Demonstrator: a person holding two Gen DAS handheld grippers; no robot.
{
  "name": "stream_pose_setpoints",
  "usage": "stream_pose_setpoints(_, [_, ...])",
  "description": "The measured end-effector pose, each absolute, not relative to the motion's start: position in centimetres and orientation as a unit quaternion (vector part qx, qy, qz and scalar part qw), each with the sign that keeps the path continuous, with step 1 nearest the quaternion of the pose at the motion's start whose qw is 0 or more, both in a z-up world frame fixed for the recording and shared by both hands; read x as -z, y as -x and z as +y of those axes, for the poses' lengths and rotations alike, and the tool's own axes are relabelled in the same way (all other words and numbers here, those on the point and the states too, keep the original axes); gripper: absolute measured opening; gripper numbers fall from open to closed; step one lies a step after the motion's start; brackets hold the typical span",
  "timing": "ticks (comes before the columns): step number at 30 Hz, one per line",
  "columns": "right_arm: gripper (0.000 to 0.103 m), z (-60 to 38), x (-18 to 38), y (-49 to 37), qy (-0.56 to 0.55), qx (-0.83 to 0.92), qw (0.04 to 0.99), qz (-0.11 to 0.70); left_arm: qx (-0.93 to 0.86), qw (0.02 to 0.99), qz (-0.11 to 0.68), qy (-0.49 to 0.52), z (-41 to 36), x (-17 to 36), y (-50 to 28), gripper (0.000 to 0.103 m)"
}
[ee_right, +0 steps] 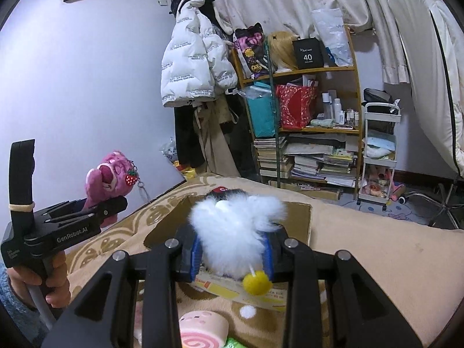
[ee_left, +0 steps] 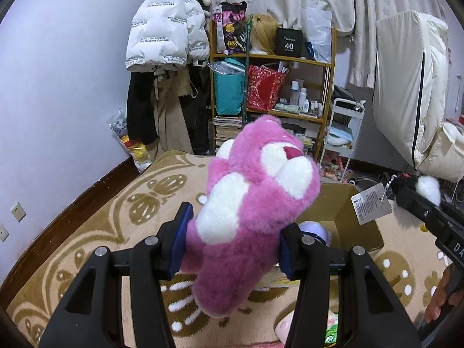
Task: Organize soft objects
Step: 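Carry both plush toys over the box and release them inside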
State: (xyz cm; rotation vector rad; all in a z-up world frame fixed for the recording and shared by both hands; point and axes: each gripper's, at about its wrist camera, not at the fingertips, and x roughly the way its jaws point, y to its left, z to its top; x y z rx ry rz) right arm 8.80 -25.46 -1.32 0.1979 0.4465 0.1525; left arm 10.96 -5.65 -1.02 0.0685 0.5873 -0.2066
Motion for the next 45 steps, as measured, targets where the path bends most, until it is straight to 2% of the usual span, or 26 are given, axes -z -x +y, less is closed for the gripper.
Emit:
stream_pose_setpoints(21, [0.036, -27.6, 6.0, -13.3, -0.123, -0.077, 0.948, 0.282, 0.121, 0.928, 0.346, -0.073, -9.2, 5.2, -14.7, 0.051])
stream_pose_setpoints(38, [0.036, -27.5, 7.4, -14.2, -0.117, -0.085, 0.939, 0.313, 0.119, 0.913, 0.378, -0.099, -10.4, 8.0, -16.0, 0.052])
stream_pose_setpoints(45, [0.040, -27.1, 8.8, -14.9, -0.114, -0.091, 0.930, 0.337, 0.125, 0.909, 0.389, -0.085, -10.3, 8.3, -16.0, 0.069])
